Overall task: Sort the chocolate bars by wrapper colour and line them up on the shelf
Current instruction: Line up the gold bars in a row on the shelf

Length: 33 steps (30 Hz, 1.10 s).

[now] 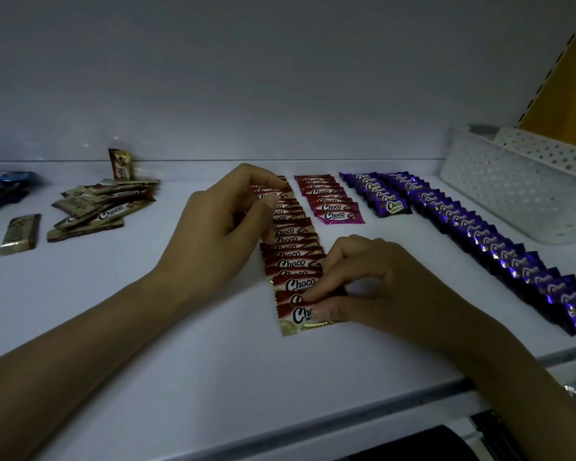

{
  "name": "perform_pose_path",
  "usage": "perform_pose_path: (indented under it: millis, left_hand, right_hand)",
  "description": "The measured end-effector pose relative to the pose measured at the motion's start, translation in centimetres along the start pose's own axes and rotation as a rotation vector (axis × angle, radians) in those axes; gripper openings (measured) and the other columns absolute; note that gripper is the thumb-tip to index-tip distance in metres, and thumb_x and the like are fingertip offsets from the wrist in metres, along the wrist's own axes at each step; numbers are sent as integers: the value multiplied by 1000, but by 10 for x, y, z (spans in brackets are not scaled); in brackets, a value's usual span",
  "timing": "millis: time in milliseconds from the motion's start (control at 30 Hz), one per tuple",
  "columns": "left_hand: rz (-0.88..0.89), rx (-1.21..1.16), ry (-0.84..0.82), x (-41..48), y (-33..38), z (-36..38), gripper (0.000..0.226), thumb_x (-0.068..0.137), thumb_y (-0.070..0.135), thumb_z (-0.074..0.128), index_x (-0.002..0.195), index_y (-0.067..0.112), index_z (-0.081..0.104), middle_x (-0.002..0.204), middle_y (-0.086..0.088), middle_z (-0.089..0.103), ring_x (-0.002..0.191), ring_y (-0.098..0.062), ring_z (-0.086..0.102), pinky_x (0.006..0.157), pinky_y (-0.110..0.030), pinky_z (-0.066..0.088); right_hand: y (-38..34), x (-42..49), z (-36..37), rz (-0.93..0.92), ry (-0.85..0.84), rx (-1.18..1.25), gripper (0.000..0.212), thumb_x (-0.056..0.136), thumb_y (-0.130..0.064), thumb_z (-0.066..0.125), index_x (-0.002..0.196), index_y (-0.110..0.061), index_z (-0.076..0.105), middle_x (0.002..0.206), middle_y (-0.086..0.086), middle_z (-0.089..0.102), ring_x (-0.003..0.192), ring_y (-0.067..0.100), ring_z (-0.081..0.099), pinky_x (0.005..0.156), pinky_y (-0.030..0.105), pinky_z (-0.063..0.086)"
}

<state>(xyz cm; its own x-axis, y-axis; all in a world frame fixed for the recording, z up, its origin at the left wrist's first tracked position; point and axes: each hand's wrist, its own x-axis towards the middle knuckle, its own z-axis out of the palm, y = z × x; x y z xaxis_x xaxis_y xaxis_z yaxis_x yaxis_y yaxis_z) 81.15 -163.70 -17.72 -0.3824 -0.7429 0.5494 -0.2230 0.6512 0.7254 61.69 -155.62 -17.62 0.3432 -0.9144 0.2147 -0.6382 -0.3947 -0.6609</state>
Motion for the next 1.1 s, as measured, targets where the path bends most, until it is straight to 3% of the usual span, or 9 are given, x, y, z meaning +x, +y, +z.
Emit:
perform_pose_path:
  millis: [300, 500, 567, 667, 733, 833, 933, 1033, 1100]
  left_hand:
    - [-17, 125, 99, 5, -10, -9, 12, 97, 25, 48, 103, 26, 58, 61, 16, 64, 58, 1, 60, 56, -15, 46]
    - [-15, 219, 127, 6, -17, -15, 13, 98, 27, 48, 105, 26, 59, 65, 15, 65, 58, -5, 60, 60, -30, 51]
    - [39, 413, 107, 8, -21, -19, 16, 98, 28, 48, 108, 23, 61, 75, 12, 68, 64, -7, 60, 61, -32, 51]
    - [64, 741, 75, 15, -33, -30, 24, 95, 26, 53, 113, 14, 63, 103, -8, 68, 97, -27, 58, 75, -42, 48]
    - [2, 864, 37, 17, -42, -38, 32, 93, 29, 57, 120, 12, 61, 124, -14, 61, 118, -36, 49, 92, -51, 41]
    - [-162, 975, -47, 17, -50, -44, 49, 92, 44, 51, 136, 20, 48, 148, -9, 40, 138, -32, 28, 111, -54, 22]
    - [-274, 1016, -110, 17, -59, -45, 58, 92, 54, 44, 143, 27, 35, 155, -5, 27, 143, -26, 18, 115, -52, 14]
    - [-330, 991, -148, 15, -61, -40, 55, 94, 55, 39, 142, 28, 35, 154, -3, 29, 141, -24, 24, 114, -49, 18]
    - [-334, 966, -140, 13, -59, -37, 54, 94, 53, 40, 142, 28, 35, 154, -1, 29, 141, -23, 24, 114, -47, 18]
  right_hand:
    - [1, 2, 1, -4, -14, -10, 20, 74, -23, 75, 92, -18, 76, 87, -12, 63, 88, 7, 61, 82, 34, 52]
    - [1, 2, 3, 13, 38, 5, 19, 75, -18, 78, 93, -17, 75, 83, -10, 64, 82, 5, 59, 76, 23, 49]
    - [3, 2, 3, 4, 123, -1, 21, 78, -22, 76, 98, -18, 73, 81, -10, 63, 78, 6, 57, 71, 15, 44]
    - [7, 4, 5, 14, 257, -48, 31, 78, -35, 68, 105, -19, 67, 86, -13, 61, 82, 2, 55, 72, 7, 37]
    - [9, 5, 7, 60, 275, -97, 39, 78, -42, 62, 110, -20, 64, 99, -13, 61, 91, -3, 53, 76, 2, 34]
    - [8, 8, 7, 70, 285, -84, 42, 84, -47, 61, 117, -20, 61, 111, -14, 59, 103, -10, 50, 84, 0, 32]
    - [0, 18, 5, 59, 281, -82, 48, 80, -49, 56, 121, -23, 58, 118, -14, 57, 108, -9, 50, 91, 5, 36]
    - [-13, 34, 10, 71, 217, -76, 49, 86, -47, 57, 130, -26, 51, 127, -11, 53, 112, -2, 51, 96, 22, 44]
    - [-23, 49, 18, 41, 162, -126, 50, 89, -48, 54, 135, -30, 44, 137, -12, 45, 117, -3, 44, 94, 18, 37]
